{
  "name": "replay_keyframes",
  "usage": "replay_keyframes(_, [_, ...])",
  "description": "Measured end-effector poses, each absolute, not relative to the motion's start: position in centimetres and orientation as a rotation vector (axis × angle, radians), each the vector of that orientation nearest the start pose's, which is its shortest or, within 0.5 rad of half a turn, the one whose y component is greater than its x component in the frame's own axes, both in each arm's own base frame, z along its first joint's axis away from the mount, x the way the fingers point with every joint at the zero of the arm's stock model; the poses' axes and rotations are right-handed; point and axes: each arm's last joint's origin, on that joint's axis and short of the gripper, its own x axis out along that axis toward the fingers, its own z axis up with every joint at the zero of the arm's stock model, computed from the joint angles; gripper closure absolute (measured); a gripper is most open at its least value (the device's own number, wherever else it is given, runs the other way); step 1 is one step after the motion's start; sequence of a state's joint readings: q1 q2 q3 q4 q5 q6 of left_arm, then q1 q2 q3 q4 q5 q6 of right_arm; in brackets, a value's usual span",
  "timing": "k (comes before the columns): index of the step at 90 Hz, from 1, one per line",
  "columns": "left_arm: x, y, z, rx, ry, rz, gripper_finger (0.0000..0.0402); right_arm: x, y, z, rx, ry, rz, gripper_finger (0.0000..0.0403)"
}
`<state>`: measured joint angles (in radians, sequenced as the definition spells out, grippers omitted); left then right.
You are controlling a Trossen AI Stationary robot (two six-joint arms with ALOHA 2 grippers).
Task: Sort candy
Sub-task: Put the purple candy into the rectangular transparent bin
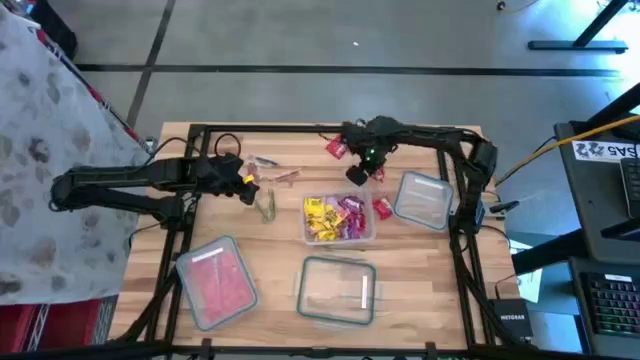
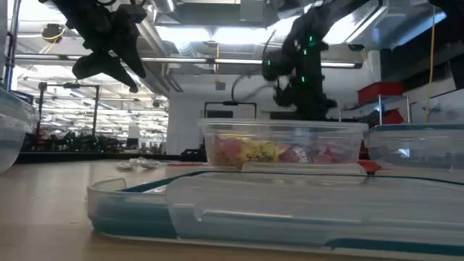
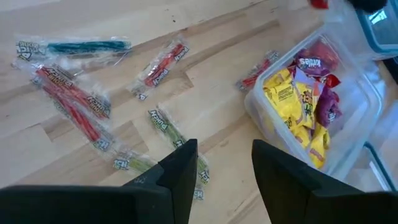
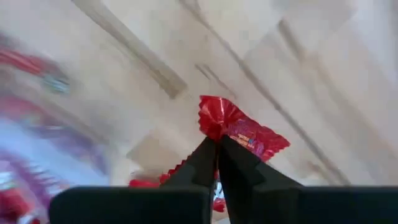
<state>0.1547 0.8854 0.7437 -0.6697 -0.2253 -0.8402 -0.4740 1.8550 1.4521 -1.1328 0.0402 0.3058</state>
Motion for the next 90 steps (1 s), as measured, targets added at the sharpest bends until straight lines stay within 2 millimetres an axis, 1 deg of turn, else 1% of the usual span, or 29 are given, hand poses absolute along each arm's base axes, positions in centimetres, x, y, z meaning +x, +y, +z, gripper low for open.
replay_keyframes(7, [16.7, 3.3, 26.3, -0.749, 0.615, 0.676, 0.0265, 31.0, -15.1, 24.3, 0.562, 1.389, -0.605, 0.0402])
replay_keyframes(12, [16.7, 3.3, 26.3, -0.749, 0.616, 0.676, 0.0265, 31.4, -14.1, 25.8, 0.568, 1.343, -0.544, 0.0402])
replay_keyframes(20, [16.7, 3.3, 26.3, -0.742, 0.618, 0.673, 0.0265, 32.2, -11.8, 27.0, 0.607, 1.302, -0.402, 0.0402])
replay_keyframes(32, [16.7, 3.3, 26.3, -0.722, 0.624, 0.665, 0.0265, 33.6, -7.5, 27.0, 0.696, 1.314, -0.257, 0.0402])
replay_keyframes(39, [16.7, 3.3, 26.3, -0.714, 0.626, 0.662, 0.0265, 34.3, -5.1, 26.2, 0.694, 1.347, -0.235, 0.0402])
replay_keyframes(49, [16.7, 3.3, 26.3, -0.711, 0.627, 0.661, 0.0265, 35.0, -2.4, 24.6, 0.676, 1.419, -0.253, 0.0402])
replay_keyframes(60, [16.7, 3.2, 26.3, -0.7, 0.632, 0.654, 0.0265, 35.7, -1.0, 23.2, 0.688, 1.464, -0.288, 0.0402])
replay_keyframes(70, [16.7, 3.2, 26.3, -0.709, 0.641, 0.637, 0.0265, 36.0, -0.4, 22.1, 0.709, 1.513, -0.335, 0.039])
replay_keyframes(79, [16.7, 3.1, 26.3, -0.716, 0.647, 0.621, 0.0265, 36.0, -0.6, 21.9, 0.683, 1.506, -0.368, 0.0356])
replay_keyframes(90, [16.7, 3.1, 26.3, -0.717, 0.648, 0.62, 0.0265, 36.2, -1.2, 22.2, 0.633, 1.474, -0.423, 0.0295])
